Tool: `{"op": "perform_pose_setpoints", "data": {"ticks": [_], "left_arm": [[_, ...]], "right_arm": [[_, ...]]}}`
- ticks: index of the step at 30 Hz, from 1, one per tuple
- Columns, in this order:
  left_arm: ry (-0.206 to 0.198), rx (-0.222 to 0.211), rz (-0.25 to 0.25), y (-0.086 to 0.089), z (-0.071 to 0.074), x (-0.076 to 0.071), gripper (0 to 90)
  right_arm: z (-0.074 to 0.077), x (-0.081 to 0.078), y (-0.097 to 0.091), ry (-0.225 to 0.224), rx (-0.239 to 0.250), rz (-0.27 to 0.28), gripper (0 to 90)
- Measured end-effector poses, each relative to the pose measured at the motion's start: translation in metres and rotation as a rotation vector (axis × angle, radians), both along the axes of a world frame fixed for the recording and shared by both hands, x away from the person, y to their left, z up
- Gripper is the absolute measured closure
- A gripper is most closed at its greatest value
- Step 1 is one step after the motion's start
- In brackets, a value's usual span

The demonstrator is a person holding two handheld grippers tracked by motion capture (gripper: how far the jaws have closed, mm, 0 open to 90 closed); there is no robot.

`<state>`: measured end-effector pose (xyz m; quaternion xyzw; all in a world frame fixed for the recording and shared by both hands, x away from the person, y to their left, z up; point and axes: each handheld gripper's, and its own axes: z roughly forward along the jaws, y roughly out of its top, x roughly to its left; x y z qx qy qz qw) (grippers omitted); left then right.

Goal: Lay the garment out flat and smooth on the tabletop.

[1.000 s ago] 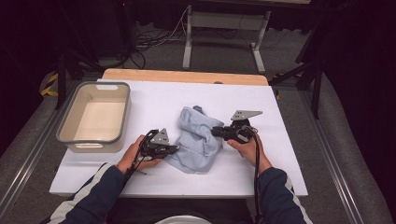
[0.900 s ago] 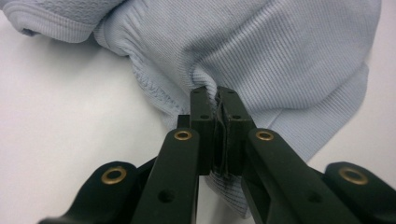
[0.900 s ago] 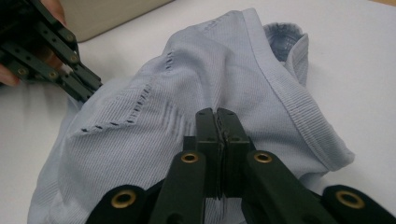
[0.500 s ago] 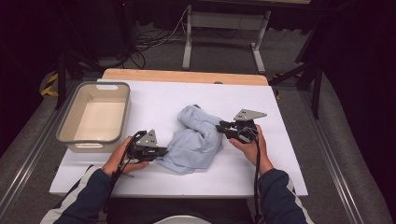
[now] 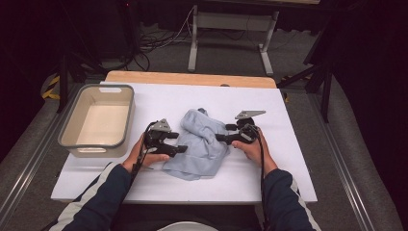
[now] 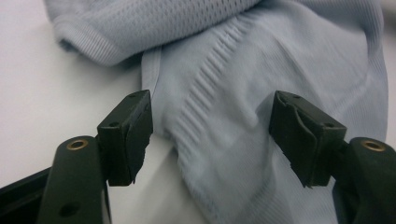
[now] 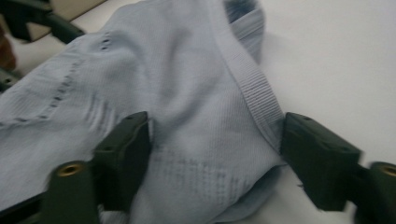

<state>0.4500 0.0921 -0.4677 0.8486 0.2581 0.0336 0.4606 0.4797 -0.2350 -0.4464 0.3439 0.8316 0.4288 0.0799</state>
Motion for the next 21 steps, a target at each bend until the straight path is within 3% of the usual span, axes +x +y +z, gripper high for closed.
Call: {"op": "perform_pose_setpoints", "data": {"ticks": [2, 3, 4, 5, 6, 8, 9, 11, 17, 19, 20, 21], "left_arm": [[0.005, 0.011, -0.017, -0.004, -0.002, 0.003, 33.1], [0.005, 0.011, -0.017, -0.004, -0.002, 0.003, 37.7], [0.015, 0.013, -0.031, -0.005, -0.004, 0.004, 37.7], [0.020, 0.018, -0.033, -0.007, -0.005, 0.005, 42.7], [0.018, 0.028, -0.035, -0.007, -0.005, 0.005, 51.3], [0.016, 0.033, -0.045, -0.005, -0.005, 0.005, 67.0], [0.014, 0.035, -0.049, -0.005, -0.005, 0.006, 76.1], [-0.009, 0.055, -0.055, -0.005, -0.004, 0.005, 85.9], [-0.093, 0.052, -0.031, 0.003, 0.009, -0.003, 87.7], [-0.113, 0.050, -0.024, 0.005, 0.013, -0.005, 87.7], [-0.153, 0.045, -0.006, 0.010, 0.022, -0.010, 87.8], [-0.178, 0.048, 0.002, 0.013, 0.026, -0.013, 87.7]], "right_arm": [[-0.001, -0.001, 0.003, 0.001, 0.004, 0.031, 44.3], [-0.001, -0.001, 0.003, 0.001, 0.004, 0.031, 44.3], [-0.001, -0.002, 0.003, 0.006, 0.007, 0.041, 50.2], [-0.001, -0.004, 0.004, -0.002, 0.005, 0.047, 57.9], [-0.001, -0.006, 0.004, 0.000, 0.012, 0.063, 72.5], [0.000, -0.009, 0.005, -0.026, -0.004, 0.071, 85.7], [0.002, -0.011, 0.006, -0.043, -0.022, 0.065, 87.4], [0.005, -0.015, 0.005, -0.067, -0.019, 0.061, 88.1], [0.024, -0.026, -0.007, -0.174, -0.006, 0.007, 88.6], [0.027, -0.028, -0.008, -0.188, 0.001, 0.001, 88.7], [0.034, -0.033, -0.009, -0.231, -0.003, -0.009, 88.8], [0.037, -0.034, -0.009, -0.244, -0.003, -0.014, 88.8]]}}
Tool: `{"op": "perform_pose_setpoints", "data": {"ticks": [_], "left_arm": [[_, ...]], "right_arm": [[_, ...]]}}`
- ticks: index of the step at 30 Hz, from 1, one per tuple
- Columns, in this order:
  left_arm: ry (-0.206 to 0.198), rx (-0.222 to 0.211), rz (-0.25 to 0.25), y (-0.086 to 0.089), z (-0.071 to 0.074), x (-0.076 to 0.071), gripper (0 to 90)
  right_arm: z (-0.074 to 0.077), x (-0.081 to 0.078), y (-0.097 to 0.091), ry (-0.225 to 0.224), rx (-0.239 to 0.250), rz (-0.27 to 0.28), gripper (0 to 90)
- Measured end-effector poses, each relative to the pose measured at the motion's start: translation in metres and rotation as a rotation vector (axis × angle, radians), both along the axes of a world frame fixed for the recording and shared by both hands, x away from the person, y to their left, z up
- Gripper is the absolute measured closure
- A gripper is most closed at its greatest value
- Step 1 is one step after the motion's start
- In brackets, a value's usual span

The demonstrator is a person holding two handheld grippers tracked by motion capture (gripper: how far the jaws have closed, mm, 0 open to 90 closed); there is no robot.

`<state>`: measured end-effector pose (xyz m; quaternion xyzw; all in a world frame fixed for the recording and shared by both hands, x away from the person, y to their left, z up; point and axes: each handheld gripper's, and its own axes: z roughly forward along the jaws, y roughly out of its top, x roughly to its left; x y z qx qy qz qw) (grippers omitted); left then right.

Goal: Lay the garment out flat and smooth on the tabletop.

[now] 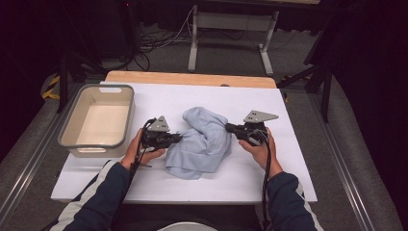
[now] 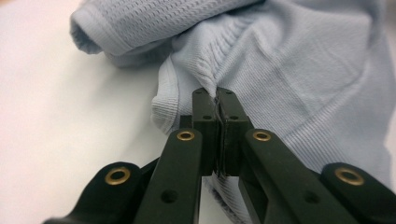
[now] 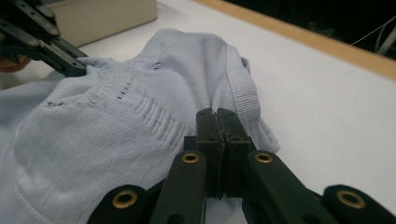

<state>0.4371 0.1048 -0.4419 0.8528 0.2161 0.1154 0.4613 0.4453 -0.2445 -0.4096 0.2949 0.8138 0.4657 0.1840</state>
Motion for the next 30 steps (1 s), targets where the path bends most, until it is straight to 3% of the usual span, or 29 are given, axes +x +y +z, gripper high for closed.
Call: {"op": "perform_pose_setpoints", "data": {"ticks": [1, 2, 4, 8, 12, 16, 18, 19, 22, 24, 26, 28, 29, 30], "left_arm": [[-0.031, 0.004, 0.015, 0.003, 0.005, -0.004, 87.7], [-0.031, 0.004, 0.015, 0.003, 0.005, -0.004, 87.7], [-0.111, -0.005, 0.054, 0.009, 0.016, -0.012, 87.7], [-0.168, -0.021, 0.092, 0.021, 0.031, -0.023, 87.7], [-0.151, 0.003, 0.076, 0.026, 0.028, -0.033, 87.6], [-0.127, 0.102, 0.026, 0.019, 0.008, -0.052, 87.5], [-0.102, 0.129, 0.000, 0.015, -0.002, -0.060, 87.4], [-0.092, 0.142, -0.011, 0.015, -0.006, -0.063, 87.4], [-0.082, 0.148, -0.012, 0.014, -0.013, -0.068, 86.6], [-0.083, 0.144, -0.006, 0.015, -0.014, -0.069, 85.7], [-0.076, 0.109, 0.005, 0.017, -0.014, -0.067, 82.5], [-0.081, 0.079, 0.032, 0.020, -0.013, -0.065, 72.6], [-0.075, 0.070, 0.036, 0.022, -0.012, -0.063, 65.9], [-0.075, 0.070, 0.036, 0.022, -0.012, -0.063, 60.9]], "right_arm": [[0.003, -0.002, -0.001, -0.015, 0.006, -0.008, 88.8], [0.003, -0.002, -0.001, -0.015, 0.006, -0.008, 88.8], [0.011, -0.009, -0.003, -0.064, 0.011, -0.027, 88.9], [0.022, -0.020, -0.006, -0.129, 0.011, -0.065, 88.9], [0.025, -0.030, -0.010, -0.135, -0.001, -0.100, 88.9], [0.014, -0.043, -0.012, -0.102, -0.052, -0.095, 88.8], [0.003, -0.053, -0.013, -0.081, -0.097, -0.086, 88.7], [0.003, -0.053, -0.013, -0.081, -0.097, -0.086, 88.7], [-0.010, -0.061, -0.013, -0.063, -0.127, -0.080, 88.4], [-0.012, -0.062, -0.014, -0.054, -0.117, -0.079, 87.9], [-0.016, -0.062, -0.013, -0.049, -0.135, -0.081, 85.6], [-0.019, -0.060, -0.015, -0.045, -0.110, -0.092, 71.7], [-0.022, -0.057, -0.017, -0.008, -0.081, -0.105, 60.6], [-0.022, -0.057, -0.017, -0.008, -0.081, -0.105, 60.6]]}}
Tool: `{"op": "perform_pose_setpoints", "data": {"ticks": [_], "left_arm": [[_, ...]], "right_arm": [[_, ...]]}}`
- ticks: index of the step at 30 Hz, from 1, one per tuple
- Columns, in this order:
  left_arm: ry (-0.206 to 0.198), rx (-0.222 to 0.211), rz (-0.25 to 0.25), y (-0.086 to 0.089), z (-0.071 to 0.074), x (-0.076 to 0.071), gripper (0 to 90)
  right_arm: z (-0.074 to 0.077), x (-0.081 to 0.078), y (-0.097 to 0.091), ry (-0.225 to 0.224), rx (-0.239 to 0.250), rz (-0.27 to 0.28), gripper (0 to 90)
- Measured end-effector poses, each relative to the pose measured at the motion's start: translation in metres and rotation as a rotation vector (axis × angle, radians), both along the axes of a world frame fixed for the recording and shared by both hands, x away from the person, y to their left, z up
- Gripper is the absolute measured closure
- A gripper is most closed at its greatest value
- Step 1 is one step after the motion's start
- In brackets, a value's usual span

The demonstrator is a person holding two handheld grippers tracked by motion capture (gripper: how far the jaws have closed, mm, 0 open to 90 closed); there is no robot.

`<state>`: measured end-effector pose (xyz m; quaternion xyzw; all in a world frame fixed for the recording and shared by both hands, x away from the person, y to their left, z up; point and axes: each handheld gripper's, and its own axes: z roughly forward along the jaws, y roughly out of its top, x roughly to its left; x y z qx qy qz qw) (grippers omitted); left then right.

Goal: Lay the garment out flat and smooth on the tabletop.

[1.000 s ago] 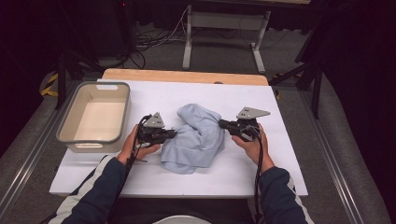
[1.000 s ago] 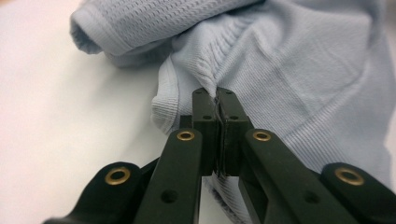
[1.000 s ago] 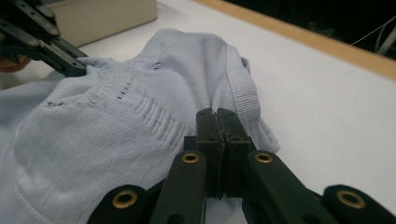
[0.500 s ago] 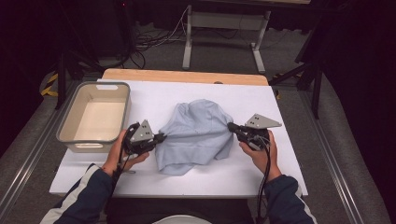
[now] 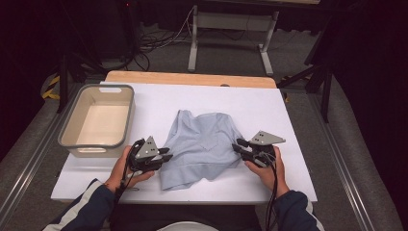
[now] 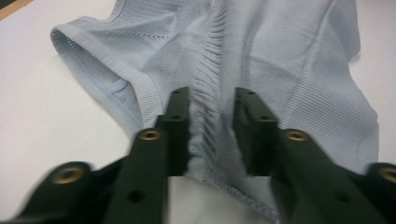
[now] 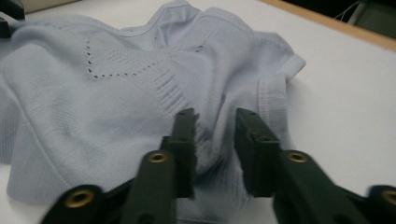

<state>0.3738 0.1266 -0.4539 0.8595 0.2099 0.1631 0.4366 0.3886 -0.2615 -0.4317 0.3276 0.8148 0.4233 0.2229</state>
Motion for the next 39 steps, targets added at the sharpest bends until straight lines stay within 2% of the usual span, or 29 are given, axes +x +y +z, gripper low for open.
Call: {"op": "perform_pose_setpoints", "data": {"ticks": [1, 3, 4, 5, 6, 7, 8, 10, 11, 12, 14, 17, 18, 20, 21, 22, 25, 27, 31, 32, 37, 39], "left_arm": [[0.010, -0.012, -0.010, 0.001, 0.000, 0.001, 60.9], [0.050, -0.016, -0.025, 0.001, -0.004, 0.004, 48.4], [0.076, -0.023, -0.051, 0.000, -0.006, 0.004, 41.3], [0.084, -0.002, -0.069, -0.001, -0.007, 0.004, 34.7], [0.073, 0.012, -0.067, -0.002, -0.009, 0.003, 29.8], [0.059, 0.042, -0.048, -0.004, -0.011, 0.002, 28.3], [0.071, 0.046, -0.049, -0.005, -0.012, 0.004, 25.8], [0.093, 0.039, -0.054, -0.005, -0.015, 0.007, 26.9], [0.106, 0.037, -0.075, -0.006, -0.016, 0.009, 28.1], [0.112, 0.044, -0.082, -0.008, -0.017, 0.011, 32.9], [0.116, 0.065, -0.082, -0.013, -0.019, 0.015, 34.8], [0.135, 0.083, -0.086, -0.018, -0.023, 0.021, 39.5], [0.141, 0.081, -0.089, -0.019, -0.024, 0.022, 40.4], [0.147, 0.077, -0.097, -0.020, -0.023, 0.025, 44.8], [0.150, 0.082, -0.094, -0.020, -0.023, 0.026, 50.1], [0.153, 0.076, -0.096, -0.020, -0.023, 0.028, 52.8], [0.147, 0.088, -0.102, -0.021, -0.023, 0.031, 64.8], [0.142, 0.104, -0.104, -0.021, -0.022, 0.032, 70.2], [0.114, 0.119, -0.102, -0.023, -0.021, 0.032, 85.0], [0.117, 0.121, -0.101, -0.023, -0.021, 0.032, 85.7], [0.120, 0.077, -0.093, -0.024, -0.021, 0.039, 86.8], [0.105, 0.085, -0.094, -0.027, -0.020, 0.042, 86.9]], "right_arm": [[-0.001, 0.001, 0.000, 0.011, 0.001, -0.002, 51.5], [-0.008, 0.007, -0.001, 0.041, 0.005, -0.003, 41.2], [-0.012, 0.010, -0.001, 0.065, 0.008, 0.004, 32.8], [-0.015, 0.013, -0.001, 0.080, 0.006, -0.009, 28.7], [-0.017, 0.015, -0.001, 0.107, 0.010, -0.023, 25.8], [-0.019, 0.017, -0.001, 0.123, 0.018, -0.026, 24.8], [-0.021, 0.019, -0.003, 0.141, 0.041, -0.025, 23.4], [-0.023, 0.024, -0.004, 0.182, 0.065, -0.031, 20.7], [-0.026, 0.027, -0.004, 0.211, 0.087, -0.021, 18.3], [-0.028, 0.029, -0.004, 0.238, 0.093, -0.007, 17.7], [-0.028, 0.033, -0.004, 0.262, 0.094, 0.019, 17.2], [-0.027, 0.035, -0.001, 0.283, 0.102, 0.057, 21.8], [-0.027, 0.034, 0.001, 0.286, 0.092, 0.080, 27.1], [-0.026, 0.033, 0.004, 0.283, 0.071, 0.086, 35.3], [-0.025, 0.032, 0.005, 0.286, 0.065, 0.091, 43.6], [-0.024, 0.032, 0.005, 0.282, 0.051, 0.092, 47.1], [-0.024, 0.029, 0.008, 0.259, 0.012, 0.096, 66.0], [-0.022, 0.027, 0.009, 0.249, 0.002, 0.093, 71.9], [-0.018, 0.023, 0.010, 0.207, -0.013, 0.092, 76.9], [-0.016, 0.022, 0.010, 0.194, -0.012, 0.090, 77.5], [-0.003, 0.018, 0.007, 0.120, 0.015, 0.055, 78.7], [0.004, 0.017, 0.005, 0.085, 0.032, 0.038, 79.1]]}}
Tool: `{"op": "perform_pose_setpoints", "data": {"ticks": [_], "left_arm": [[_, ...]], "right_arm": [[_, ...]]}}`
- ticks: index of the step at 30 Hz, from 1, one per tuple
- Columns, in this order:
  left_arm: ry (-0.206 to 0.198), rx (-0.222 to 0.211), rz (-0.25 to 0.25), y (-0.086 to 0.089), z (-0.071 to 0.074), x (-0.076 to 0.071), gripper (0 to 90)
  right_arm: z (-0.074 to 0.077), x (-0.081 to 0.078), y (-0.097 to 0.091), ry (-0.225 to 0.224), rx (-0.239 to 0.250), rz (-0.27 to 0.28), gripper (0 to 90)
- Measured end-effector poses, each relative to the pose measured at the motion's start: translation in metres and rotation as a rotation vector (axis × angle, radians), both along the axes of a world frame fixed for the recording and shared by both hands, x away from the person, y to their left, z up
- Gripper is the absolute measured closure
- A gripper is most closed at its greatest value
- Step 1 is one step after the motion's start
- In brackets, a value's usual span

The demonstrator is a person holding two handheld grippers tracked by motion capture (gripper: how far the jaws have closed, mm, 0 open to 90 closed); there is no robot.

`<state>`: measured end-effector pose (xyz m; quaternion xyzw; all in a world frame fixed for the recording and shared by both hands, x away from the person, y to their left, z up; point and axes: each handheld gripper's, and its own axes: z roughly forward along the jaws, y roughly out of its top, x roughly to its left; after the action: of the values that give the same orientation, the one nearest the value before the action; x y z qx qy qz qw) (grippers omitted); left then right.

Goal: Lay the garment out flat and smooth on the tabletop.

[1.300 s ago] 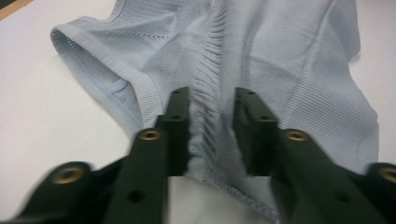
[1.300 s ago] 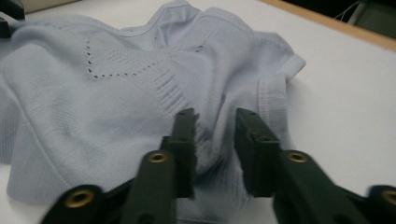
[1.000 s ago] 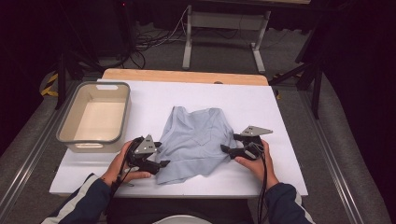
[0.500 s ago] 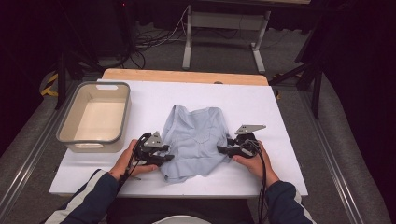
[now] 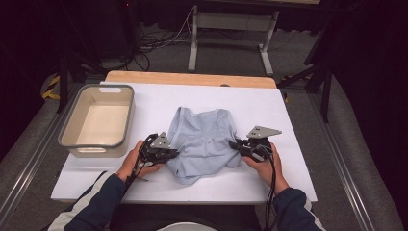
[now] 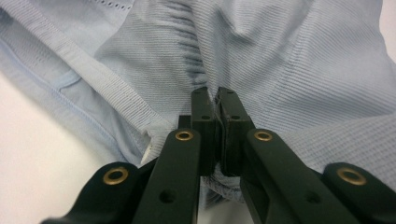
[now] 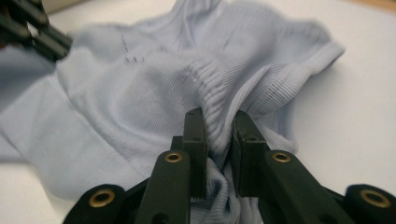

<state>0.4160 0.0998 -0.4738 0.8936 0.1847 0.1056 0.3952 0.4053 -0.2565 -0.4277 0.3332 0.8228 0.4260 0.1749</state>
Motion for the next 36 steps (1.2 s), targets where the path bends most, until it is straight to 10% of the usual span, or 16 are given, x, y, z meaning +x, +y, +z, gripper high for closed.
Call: {"op": "perform_pose_setpoints", "data": {"ticks": [8, 24, 36], "left_arm": [[-0.033, -0.054, -0.008, -0.024, 0.013, 0.018, 87.0], [-0.049, -0.083, -0.010, -0.042, 0.016, 0.029, 85.7], [-0.102, -0.327, -0.019, 0.001, 0.049, -0.009, 33.4]], "right_arm": [[0.045, 0.010, -0.011, -0.131, 0.095, -0.083, 86.7], [0.084, 0.013, 0.030, -0.257, 0.084, -0.006, 86.8], [0.072, -0.002, 0.086, -0.236, 0.069, 0.158, 86.8]]}}
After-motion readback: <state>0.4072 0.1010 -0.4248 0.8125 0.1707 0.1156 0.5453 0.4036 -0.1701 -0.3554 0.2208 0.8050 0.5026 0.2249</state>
